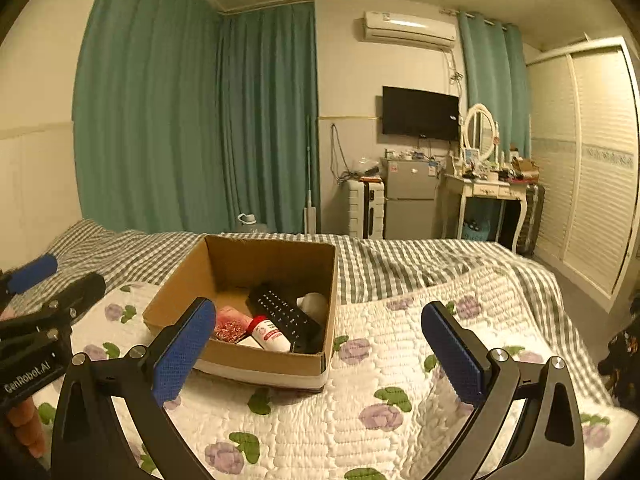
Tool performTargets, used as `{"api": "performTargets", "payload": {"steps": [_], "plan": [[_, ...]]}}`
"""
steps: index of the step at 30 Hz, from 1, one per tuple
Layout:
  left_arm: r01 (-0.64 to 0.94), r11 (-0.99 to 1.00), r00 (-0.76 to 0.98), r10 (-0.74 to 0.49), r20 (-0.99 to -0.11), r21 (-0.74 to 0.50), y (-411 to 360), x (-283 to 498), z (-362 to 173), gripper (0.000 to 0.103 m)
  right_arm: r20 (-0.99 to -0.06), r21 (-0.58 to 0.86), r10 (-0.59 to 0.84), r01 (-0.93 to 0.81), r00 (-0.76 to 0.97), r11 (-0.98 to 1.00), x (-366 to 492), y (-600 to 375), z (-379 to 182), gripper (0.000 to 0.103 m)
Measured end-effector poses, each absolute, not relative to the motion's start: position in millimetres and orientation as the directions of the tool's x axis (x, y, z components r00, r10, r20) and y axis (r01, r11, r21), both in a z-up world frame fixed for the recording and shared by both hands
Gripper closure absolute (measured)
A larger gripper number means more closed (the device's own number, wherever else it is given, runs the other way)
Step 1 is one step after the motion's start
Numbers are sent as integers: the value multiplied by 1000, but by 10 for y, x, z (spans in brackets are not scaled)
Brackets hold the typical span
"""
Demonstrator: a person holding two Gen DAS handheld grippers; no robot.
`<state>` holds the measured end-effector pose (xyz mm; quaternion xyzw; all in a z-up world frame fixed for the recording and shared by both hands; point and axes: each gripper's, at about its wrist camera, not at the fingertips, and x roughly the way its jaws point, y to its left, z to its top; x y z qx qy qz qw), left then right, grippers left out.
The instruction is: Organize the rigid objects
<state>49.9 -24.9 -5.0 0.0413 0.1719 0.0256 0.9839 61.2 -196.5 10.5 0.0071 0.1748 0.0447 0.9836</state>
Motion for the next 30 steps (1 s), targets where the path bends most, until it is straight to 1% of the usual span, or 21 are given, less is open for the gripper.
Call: {"api": "performTargets", "payload": {"steps": [6,30], "plan": [[-42,995,941,69,-331,89,-216,505,-71,22,-368,68,95,-75,925,995,634,-2038,48,0],[-25,996,933,53,-356,81,-172,525,-105,22,-366,35,67,-58,928,998,601,-1959,44,0]]}}
